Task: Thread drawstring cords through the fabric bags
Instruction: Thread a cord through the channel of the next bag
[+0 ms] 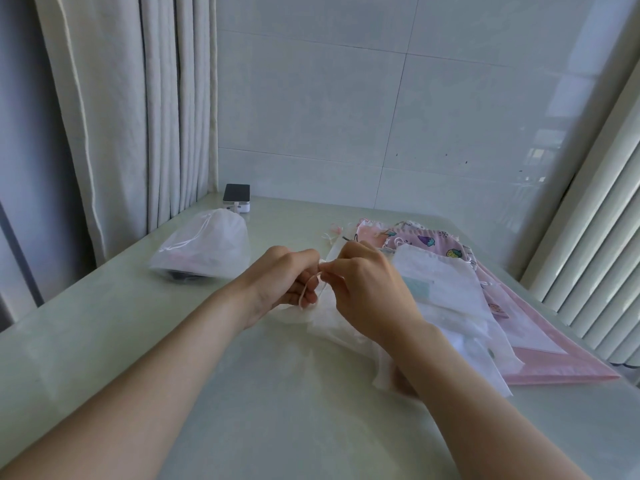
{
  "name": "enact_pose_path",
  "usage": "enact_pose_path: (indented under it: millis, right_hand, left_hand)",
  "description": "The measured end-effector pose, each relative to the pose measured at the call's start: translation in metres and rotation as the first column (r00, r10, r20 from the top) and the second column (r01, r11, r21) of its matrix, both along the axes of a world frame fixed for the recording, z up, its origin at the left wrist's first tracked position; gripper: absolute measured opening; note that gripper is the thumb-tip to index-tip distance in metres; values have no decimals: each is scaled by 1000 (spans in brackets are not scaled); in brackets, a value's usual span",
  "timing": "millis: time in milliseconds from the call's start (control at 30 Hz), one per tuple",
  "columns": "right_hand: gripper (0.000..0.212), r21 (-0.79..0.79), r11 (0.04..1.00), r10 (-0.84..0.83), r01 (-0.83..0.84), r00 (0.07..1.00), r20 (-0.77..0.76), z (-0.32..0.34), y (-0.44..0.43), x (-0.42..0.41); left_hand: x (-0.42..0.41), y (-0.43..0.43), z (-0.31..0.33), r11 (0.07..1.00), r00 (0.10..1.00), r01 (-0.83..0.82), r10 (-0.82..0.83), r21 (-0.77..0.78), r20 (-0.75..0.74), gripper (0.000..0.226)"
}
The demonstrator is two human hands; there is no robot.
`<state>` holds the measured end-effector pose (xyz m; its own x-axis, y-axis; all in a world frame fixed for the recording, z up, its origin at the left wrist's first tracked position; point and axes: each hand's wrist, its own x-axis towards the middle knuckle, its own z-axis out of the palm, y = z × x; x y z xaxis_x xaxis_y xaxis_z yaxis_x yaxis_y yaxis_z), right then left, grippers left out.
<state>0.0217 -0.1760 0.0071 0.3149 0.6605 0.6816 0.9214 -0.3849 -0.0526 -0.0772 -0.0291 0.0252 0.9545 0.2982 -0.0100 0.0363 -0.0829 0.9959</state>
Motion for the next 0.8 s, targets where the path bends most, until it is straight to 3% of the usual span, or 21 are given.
enact_pose_path:
  millis: [67, 167, 233, 433, 567, 733, 800]
  right_hand:
    - [15, 7, 1000, -23, 23, 999, -27, 1, 1, -1]
    - [13, 114, 993, 9, 18, 973, -230, 2, 3, -5]
    - [12, 176, 984, 26, 39, 936, -351, 7, 1, -9]
    - [16, 282, 959, 196, 25, 662, -724, 15, -7, -11]
    - [20, 341, 939, 266, 43, 538, -800, 15, -5, -13]
    - [22, 428, 892, 294, 143, 535, -792, 16, -6, -9]
    - [22, 443, 877, 288, 184, 537, -793, 15, -6, -8]
  left_hand:
    - [0, 2, -1, 999, 999, -43, 43, 27, 29, 26]
    - [2, 5, -6, 963, 989, -133, 114, 235, 93, 29]
    - [6, 4, -10, 931, 966, -227, 178, 286, 186, 25]
    - [7, 9, -14, 834, 899, -400, 276, 380, 340, 24]
    - [7, 2, -11, 847, 885, -402, 261, 349, 386, 24]
    - [3, -6, -4, 821, 926, -343, 215, 456, 311, 21]
    - [2, -5, 0, 854, 928, -334, 223, 398, 299, 32]
